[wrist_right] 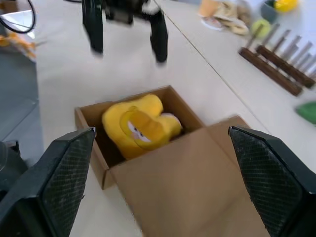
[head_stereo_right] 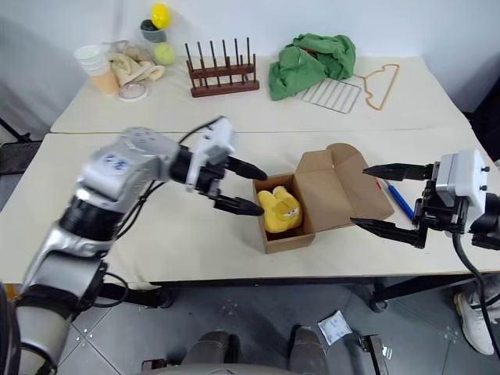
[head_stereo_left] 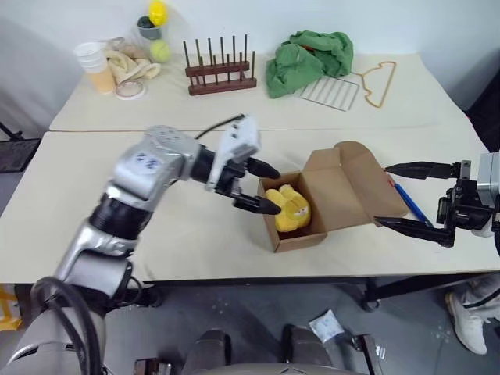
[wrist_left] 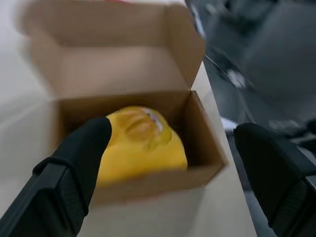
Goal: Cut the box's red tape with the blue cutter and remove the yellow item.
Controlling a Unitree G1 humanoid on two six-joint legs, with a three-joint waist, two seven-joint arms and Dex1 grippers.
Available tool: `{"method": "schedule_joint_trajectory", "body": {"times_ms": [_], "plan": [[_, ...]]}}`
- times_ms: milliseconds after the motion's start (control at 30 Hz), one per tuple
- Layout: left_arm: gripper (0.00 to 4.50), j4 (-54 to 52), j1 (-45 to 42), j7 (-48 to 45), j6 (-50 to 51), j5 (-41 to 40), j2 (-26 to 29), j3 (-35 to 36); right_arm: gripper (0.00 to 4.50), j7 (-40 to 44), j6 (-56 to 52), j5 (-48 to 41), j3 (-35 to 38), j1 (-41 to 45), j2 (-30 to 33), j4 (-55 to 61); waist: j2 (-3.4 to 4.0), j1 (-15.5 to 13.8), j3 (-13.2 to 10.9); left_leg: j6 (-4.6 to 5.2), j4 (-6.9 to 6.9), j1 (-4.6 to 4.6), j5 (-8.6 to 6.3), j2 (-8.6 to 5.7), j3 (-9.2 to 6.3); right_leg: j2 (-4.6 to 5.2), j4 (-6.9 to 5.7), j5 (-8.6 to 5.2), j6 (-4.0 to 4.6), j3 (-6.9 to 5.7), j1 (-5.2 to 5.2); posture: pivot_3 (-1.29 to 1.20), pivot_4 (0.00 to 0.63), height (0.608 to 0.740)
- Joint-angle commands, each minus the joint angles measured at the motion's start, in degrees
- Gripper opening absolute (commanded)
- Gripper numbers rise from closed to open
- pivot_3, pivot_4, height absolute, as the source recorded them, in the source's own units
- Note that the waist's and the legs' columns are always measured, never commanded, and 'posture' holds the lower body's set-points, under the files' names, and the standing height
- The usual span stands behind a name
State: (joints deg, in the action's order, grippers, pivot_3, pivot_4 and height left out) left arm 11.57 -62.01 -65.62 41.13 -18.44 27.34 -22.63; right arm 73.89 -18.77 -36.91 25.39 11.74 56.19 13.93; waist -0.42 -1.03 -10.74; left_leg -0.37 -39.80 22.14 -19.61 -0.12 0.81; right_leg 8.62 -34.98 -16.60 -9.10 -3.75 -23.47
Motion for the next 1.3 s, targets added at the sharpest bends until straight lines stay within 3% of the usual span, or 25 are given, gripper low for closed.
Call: {"method": "schedule_joint_trajectory", "body": {"times_ms": [33, 133, 367, 500, 667, 900, 1033, 1133, 1300], "plan": [[4.47, 6.5, -4.0, 2.1, -6.4, 7.8, -4.1, -4.8, 4.50, -2.6, -0.8, -1.4, 2.1, -0.2, 0.5, 3.6, -0.01, 0.0, 0.0, 0.00, 0.01, 0.00, 0.00, 0.00, 0.01, 0.00, -0.01, 0.00, 0.00, 0.00, -0.02, 0.00, 0.150, 0.740], [4.47, 13.5, -6.1, 3.6, -14.9, 16.1, -6.1, -9.8, 4.50, -6.1, -3.1, -3.0, 2.7, -0.9, -0.2, 7.3, -0.02, -0.3, 0.0, 0.00, -0.05, 0.03, 0.00, 0.00, 0.01, 0.01, 0.01, 0.00, 0.00, 0.00, -0.01, 0.00, 0.150, 0.740], [4.47, 18.6, -6.5, -0.9, -17.5, 19.3, -10.4, -11.0, 4.50, -8.7, -5.0, -4.6, 4.1, -3.0, -0.2, 10.5, -0.03, -1.0, 0.0, 0.04, -0.23, 0.12, -0.02, -0.01, -0.01, 0.02, 0.05, 0.00, 0.00, 0.00, 0.04, 0.00, 0.150, 0.740], [3.58, 29.1, -8.8, 1.2, -22.8, 23.6, -17.1, -12.6, 4.50, -10.3, -4.5, -4.6, 5.4, -5.5, -1.4, 11.6, -0.04, -2.2, 0.0, 0.06, -0.27, 0.08, -0.03, -0.03, -0.01, 0.02, 0.07, 0.00, -0.01, 0.00, 0.11, 0.00, 0.150, 0.740], [2.02, 33.9, -11.4, 0.5, -25.6, 24.4, -18.6, -8.8, 4.50, -10.4, -3.3, -4.3, 5.8, -6.6, -1.8, 11.4, -0.04, -2.1, 0.0, 0.13, -0.32, 0.07, -0.03, -0.04, 0.00, 0.03, 0.06, 0.03, -0.05, 0.01, 0.14, 0.00, 0.150, 0.740], [0.06, 35.8, -13.9, 1.0, -24.5, 17.0, -20.9, 3.7, 4.50, -10.5, -0.4, -2.1, 5.0, -7.3, -3.1, 9.1, -0.08, -2.1, 0.0, 0.13, -0.32, 0.12, -0.03, -0.04, -0.01, 0.03, 0.06, 0.03, -0.05, 0.00, 0.11, 0.00, 0.150, 0.740], [0.02, 36.1, -13.8, 1.0, -24.5, 11.0, -21.4, 12.1, 4.50, -11.0, 1.5, -1.0, 4.2, -7.2, -4.2, 8.1, -0.08, -1.8, 0.0, 0.13, -0.28, 0.13, -0.03, -0.04, -0.01, 0.03, 0.06, 0.03, -0.06, 0.00, 0.07, 0.00, 0.150, 0.740], [0.02, 35.3, -11.9, 3.4, -25.5, 2.1, -21.1, 23.5, 4.50, -11.5, 2.3, -0.5, 3.2, -7.0, -5.4, 7.3, -0.08, -1.5, 0.0, 0.12, -0.27, 0.13, -0.03, -0.03, 0.00, 0.03, 0.02, 0.03, -0.05, 0.00, 0.04, 0.00, 0.150, 0.740], [0.02, 24.0, -2.2, 3.1, -24.9, -3.6, -15.0, 30.9, 4.50, -11.9, 3.9, 0.0, 0.1, -5.5, -7.5, 7.2, -0.06, -0.1, 0.0, 0.11, -0.20, 0.03, -0.02, 0.00, -0.02, 0.03, -0.10, 0.03, -0.05, 0.00, 0.04, 0.00, 0.150, 0.740]]}}
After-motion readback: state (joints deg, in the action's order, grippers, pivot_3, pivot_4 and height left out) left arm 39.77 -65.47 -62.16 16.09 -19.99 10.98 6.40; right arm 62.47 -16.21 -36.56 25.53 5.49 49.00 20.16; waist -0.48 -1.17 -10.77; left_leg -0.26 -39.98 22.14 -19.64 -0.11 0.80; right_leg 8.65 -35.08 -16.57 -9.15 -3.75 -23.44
